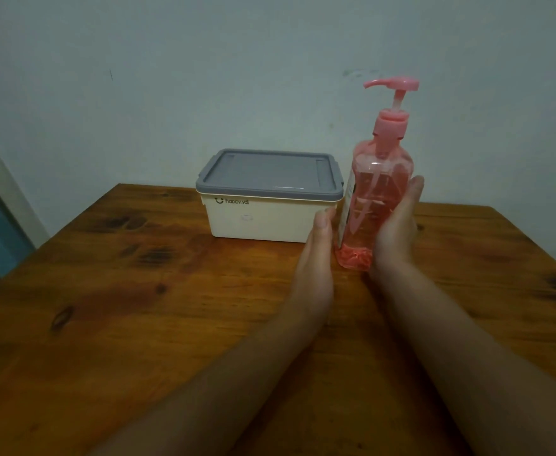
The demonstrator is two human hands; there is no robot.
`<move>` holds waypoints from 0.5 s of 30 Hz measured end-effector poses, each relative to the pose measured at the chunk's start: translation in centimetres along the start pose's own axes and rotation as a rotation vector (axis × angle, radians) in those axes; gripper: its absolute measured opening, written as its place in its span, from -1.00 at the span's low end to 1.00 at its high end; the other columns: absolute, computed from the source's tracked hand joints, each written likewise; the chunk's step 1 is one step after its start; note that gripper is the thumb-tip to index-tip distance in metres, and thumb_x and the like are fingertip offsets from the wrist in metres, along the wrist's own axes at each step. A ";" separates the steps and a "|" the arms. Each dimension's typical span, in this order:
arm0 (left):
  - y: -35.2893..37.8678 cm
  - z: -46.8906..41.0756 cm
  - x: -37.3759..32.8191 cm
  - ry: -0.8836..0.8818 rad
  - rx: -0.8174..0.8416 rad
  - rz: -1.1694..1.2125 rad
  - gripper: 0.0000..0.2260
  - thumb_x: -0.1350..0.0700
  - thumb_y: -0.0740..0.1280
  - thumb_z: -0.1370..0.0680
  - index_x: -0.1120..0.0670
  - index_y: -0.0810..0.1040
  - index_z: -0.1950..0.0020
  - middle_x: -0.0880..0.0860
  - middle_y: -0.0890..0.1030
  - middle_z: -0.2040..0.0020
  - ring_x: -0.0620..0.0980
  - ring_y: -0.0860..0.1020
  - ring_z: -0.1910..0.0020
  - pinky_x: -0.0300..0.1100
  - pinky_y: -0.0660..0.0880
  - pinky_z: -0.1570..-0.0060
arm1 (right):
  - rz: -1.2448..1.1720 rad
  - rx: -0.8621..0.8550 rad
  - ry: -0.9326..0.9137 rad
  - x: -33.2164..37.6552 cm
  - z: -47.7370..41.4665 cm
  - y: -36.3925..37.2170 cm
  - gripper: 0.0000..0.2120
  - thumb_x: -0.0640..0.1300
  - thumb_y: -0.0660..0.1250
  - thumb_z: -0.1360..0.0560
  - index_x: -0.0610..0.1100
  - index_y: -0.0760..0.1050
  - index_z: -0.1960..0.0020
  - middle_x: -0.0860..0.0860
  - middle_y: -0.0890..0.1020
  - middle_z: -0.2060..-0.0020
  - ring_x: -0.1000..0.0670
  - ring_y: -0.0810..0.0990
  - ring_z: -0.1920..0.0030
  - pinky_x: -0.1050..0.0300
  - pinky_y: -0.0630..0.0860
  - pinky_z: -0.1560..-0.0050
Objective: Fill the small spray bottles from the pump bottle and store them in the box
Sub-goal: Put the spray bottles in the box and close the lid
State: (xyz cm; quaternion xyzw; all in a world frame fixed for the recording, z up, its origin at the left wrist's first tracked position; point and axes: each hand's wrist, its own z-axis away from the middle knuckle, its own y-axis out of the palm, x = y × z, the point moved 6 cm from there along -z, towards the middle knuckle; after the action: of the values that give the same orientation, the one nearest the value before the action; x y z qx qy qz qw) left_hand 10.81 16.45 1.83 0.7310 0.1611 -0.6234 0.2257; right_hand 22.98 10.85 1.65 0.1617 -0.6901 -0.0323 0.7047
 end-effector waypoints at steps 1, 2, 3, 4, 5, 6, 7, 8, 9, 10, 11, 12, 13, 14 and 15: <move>-0.1 -0.1 0.2 -0.008 -0.002 -0.021 -0.53 -0.25 -0.12 -0.60 -0.20 0.28 -0.46 -0.46 0.37 0.06 -0.57 0.30 0.10 -0.53 0.23 0.13 | 0.025 -0.003 -0.020 0.2 -0.4 0.0 -0.51 0.39 -0.09 -0.56 0.17 0.52 0.03 0.11 0.66 0.07 0.07 0.63 0.03 -0.01 0.53 -0.13; -0.2 -0.2 0.0 -0.004 -0.001 -0.041 -0.52 -0.26 -0.12 -0.59 -0.21 0.28 -0.46 -0.46 0.36 0.06 -0.56 0.30 0.09 -0.51 0.23 0.11 | 0.039 -0.001 -0.031 0.3 -0.7 0.3 -0.50 0.39 -0.10 -0.56 0.17 0.52 0.07 0.11 0.67 0.08 0.06 0.64 0.03 -0.01 0.53 -0.14; -0.1 0.0 -0.1 -0.008 0.018 -0.044 -0.50 -0.28 -0.12 -0.57 -0.22 0.28 -0.45 -0.47 0.36 0.05 -0.55 0.30 0.06 -0.49 0.22 0.07 | 0.040 0.000 -0.027 0.3 -0.9 0.4 -0.49 0.40 -0.10 -0.56 0.17 0.54 0.07 0.09 0.68 0.06 0.04 0.65 0.00 -0.04 0.54 -0.17; -0.2 0.1 -0.3 -0.012 0.019 -0.045 -0.47 -0.31 -0.11 -0.53 -0.23 0.28 -0.45 -0.46 0.37 0.01 -0.52 0.31 0.02 -0.47 0.22 0.00 | 0.040 0.000 -0.028 0.2 -1.2 0.5 -0.48 0.41 -0.10 -0.55 0.17 0.55 0.06 0.07 0.69 0.03 0.02 0.66 -0.03 -0.06 0.54 -0.19; -0.4 -0.1 -0.1 -0.019 0.020 -0.045 -0.42 -0.35 -0.10 -0.49 -0.23 0.28 -0.45 -0.44 0.38 -0.06 -0.48 0.31 -0.06 -0.42 0.20 -0.09 | 0.041 -0.009 -0.027 0.1 -1.7 0.6 -0.47 0.42 -0.09 -0.54 0.16 0.56 0.03 0.05 0.70 0.01 0.00 0.66 -0.04 -0.08 0.55 -0.19; -0.5 -0.3 0.1 -0.015 0.034 -0.054 -0.39 -0.37 -0.10 -0.45 -0.24 0.27 -0.45 -0.40 0.37 -0.13 -0.43 0.30 -0.14 -0.36 0.18 -0.16 | 0.052 -0.016 -0.032 0.0 -2.1 0.6 -0.46 0.42 -0.09 -0.54 0.15 0.56 0.01 0.05 0.70 0.00 0.00 0.67 -0.04 -0.09 0.55 -0.19; -0.5 -0.3 -0.1 -0.017 0.045 -0.065 -0.37 -0.38 -0.09 -0.43 -0.24 0.26 -0.46 -0.38 0.36 -0.17 -0.40 0.29 -0.18 -0.34 0.17 -0.19 | 0.065 -0.016 -0.037 0.1 -2.3 0.7 -0.45 0.42 -0.10 -0.54 0.15 0.55 -0.01 0.05 0.70 -0.01 -0.01 0.67 -0.04 -0.10 0.55 -0.19; -0.5 -0.3 -0.3 -0.010 0.053 -0.070 -0.37 -0.38 -0.09 -0.43 -0.24 0.26 -0.46 -0.40 0.36 -0.17 -0.42 0.29 -0.17 -0.34 0.17 -0.19 | 0.075 -0.015 -0.045 0.1 -2.6 0.9 -0.46 0.42 -0.11 -0.54 0.16 0.55 -0.02 0.05 0.69 -0.01 0.00 0.66 -0.04 -0.10 0.55 -0.19; -0.6 -0.4 -0.3 -0.008 0.053 -0.070 -0.37 -0.38 -0.09 -0.43 -0.24 0.25 -0.46 -0.43 0.37 -0.13 -0.46 0.29 -0.14 -0.37 0.17 -0.17 | 0.082 -0.010 -0.048 0.1 -2.9 1.1 -0.46 0.41 -0.11 -0.55 0.16 0.54 0.00 0.05 0.69 0.00 0.00 0.66 -0.04 -0.09 0.55 -0.19; -0.6 -0.4 -0.4 -0.005 0.057 -0.070 -0.37 -0.38 -0.09 -0.44 -0.23 0.25 -0.47 -0.45 0.36 -0.10 -0.50 0.29 -0.11 -0.38 0.17 -0.16 | 0.086 -0.007 -0.055 0.1 -3.1 1.2 -0.46 0.41 -0.12 -0.55 0.16 0.54 0.02 0.06 0.69 0.01 0.01 0.66 -0.04 -0.08 0.55 -0.19; -0.6 -0.5 -0.4 -0.004 0.063 -0.070 -0.36 -0.37 -0.09 -0.44 -0.22 0.24 -0.48 -0.46 0.36 -0.09 -0.50 0.29 -0.12 -0.38 0.17 -0.18 | 0.081 -0.004 -0.056 0.0 -3.3 1.3 -0.46 0.41 -0.12 -0.55 0.16 0.55 0.04 0.06 0.69 0.02 0.01 0.66 -0.04 -0.07 0.55 -0.19; -0.7 -0.5 -0.4 -0.001 0.067 -0.072 -0.36 -0.38 -0.09 -0.44 -0.22 0.23 -0.48 -0.45 0.36 -0.13 -0.47 0.29 -0.17 -0.35 0.16 -0.22 | 0.075 -0.007 -0.055 -0.1 -3.6 1.4 -0.46 0.41 -0.12 -0.55 0.16 0.55 0.05 0.06 0.70 0.02 0.00 0.66 -0.04 -0.07 0.55 -0.19; -0.7 -0.6 -0.2 -0.002 0.066 -0.070 -0.36 -0.38 -0.10 -0.44 -0.23 0.23 -0.48 -0.43 0.34 -0.17 -0.41 0.27 -0.23 -0.31 0.14 -0.26 | 0.066 -0.013 -0.055 -0.1 -3.9 1.4 -0.45 0.41 -0.12 -0.55 0.16 0.55 0.05 0.07 0.69 0.02 0.00 0.65 -0.05 -0.06 0.55 -0.18; -0.6 -0.7 -0.2 -0.007 0.069 -0.060 -0.36 -0.39 -0.11 -0.43 -0.24 0.22 -0.48 -0.41 0.32 -0.21 -0.36 0.24 -0.28 -0.26 0.12 -0.30 | 0.056 -0.019 -0.048 -0.1 -4.1 1.5 -0.45 0.41 -0.11 -0.55 0.15 0.56 0.03 0.07 0.69 0.02 0.00 0.65 -0.05 -0.04 0.55 -0.18; -0.6 -0.7 -0.1 -0.020 0.072 -0.057 -0.36 -0.40 -0.11 -0.43 -0.26 0.21 -0.47 -0.40 0.31 -0.22 -0.33 0.22 -0.31 -0.22 0.11 -0.33 | 0.052 -0.021 -0.046 -0.1 -4.5 1.7 -0.45 0.40 -0.11 -0.56 0.13 0.56 0.00 0.06 0.69 0.01 0.00 0.65 -0.06 -0.02 0.55 -0.16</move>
State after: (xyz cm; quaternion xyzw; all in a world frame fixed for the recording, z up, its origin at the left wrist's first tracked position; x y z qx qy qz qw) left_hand 11.08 17.37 1.93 0.7275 0.1572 -0.6423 0.1828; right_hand 27.09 13.30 2.00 0.1357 -0.7098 -0.0250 0.6908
